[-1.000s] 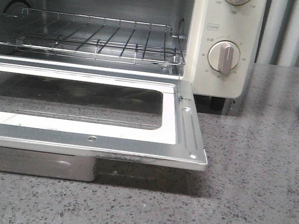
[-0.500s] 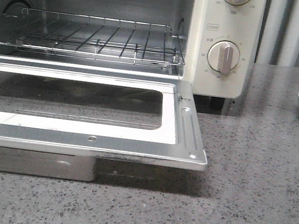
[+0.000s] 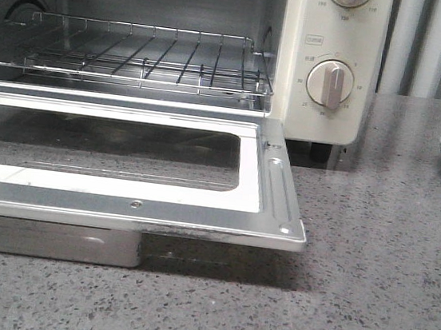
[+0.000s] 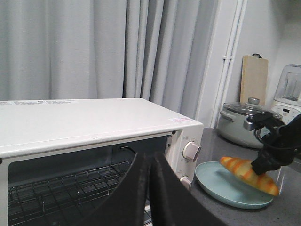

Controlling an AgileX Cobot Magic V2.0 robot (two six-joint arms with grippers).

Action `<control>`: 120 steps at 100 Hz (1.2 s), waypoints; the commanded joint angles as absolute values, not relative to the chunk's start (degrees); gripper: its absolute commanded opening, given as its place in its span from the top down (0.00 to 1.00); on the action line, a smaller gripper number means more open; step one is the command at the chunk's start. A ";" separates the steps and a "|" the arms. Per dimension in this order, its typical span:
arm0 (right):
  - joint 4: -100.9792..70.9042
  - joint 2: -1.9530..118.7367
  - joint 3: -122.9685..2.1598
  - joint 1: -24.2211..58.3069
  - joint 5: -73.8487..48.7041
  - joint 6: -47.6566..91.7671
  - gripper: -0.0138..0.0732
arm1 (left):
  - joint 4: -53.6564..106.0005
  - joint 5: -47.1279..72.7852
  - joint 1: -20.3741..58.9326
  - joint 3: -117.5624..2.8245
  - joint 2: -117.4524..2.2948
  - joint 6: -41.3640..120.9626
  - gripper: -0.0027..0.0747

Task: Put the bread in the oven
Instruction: 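Close the right gripper on the bread roll and lift it, then carry the held bread roll with the right gripper into the oven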

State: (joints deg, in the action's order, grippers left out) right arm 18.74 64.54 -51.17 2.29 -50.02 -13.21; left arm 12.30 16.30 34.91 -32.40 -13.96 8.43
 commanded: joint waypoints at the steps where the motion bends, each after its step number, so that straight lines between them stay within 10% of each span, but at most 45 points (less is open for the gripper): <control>1: 18.17 57.57 -52.57 1.95 -51.69 -10.66 0.92 | 12.77 12.37 35.14 -34.17 -14.68 8.46 0.99; 120: -28.17 38.84 -52.61 9.47 -62.02 30.55 0.92 | 10.82 7.99 35.14 -34.17 -14.68 8.46 0.99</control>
